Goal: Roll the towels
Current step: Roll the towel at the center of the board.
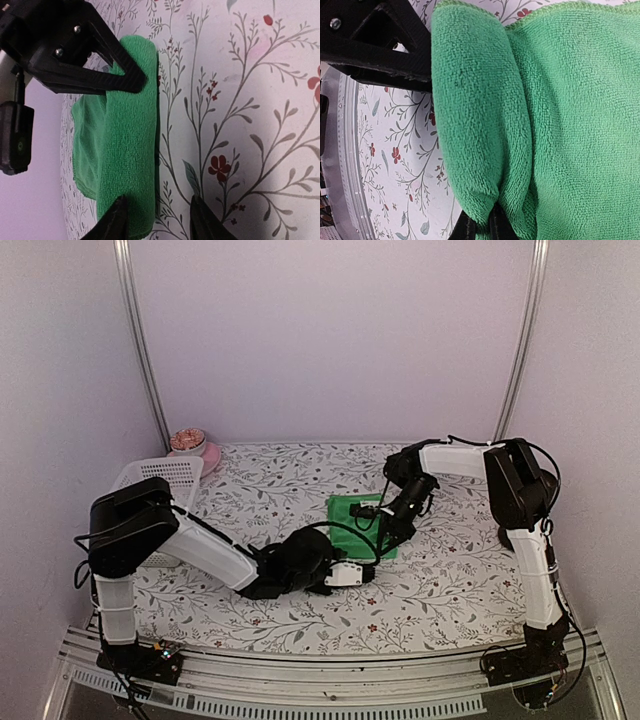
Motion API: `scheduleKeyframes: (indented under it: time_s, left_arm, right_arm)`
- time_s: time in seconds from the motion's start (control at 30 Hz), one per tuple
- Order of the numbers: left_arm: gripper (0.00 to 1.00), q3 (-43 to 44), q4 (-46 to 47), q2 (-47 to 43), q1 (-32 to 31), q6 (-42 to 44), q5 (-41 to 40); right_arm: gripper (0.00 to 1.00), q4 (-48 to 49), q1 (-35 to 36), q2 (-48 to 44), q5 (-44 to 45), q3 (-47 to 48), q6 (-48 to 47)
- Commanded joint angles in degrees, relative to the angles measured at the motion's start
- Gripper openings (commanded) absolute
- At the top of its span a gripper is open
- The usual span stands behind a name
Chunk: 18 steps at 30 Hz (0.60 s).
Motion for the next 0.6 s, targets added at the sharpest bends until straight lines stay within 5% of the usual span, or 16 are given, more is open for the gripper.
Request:
scheduleKeyframes:
  time_s: [0.0,0.57]
  left_arm:
    - [0.42,-2.1,4.5,-1.2,0.6,0.4,-0.1]
    - [0.42,-1.1,7.4,3.5,2.1,1.7,-4.7]
  right_arm:
    - [0.09,-0.9,0.5,4.2,2.7,-1.4,0.6]
    - [0.08,-1.1,0.4,4.8,3.3,-1.4,0.2]
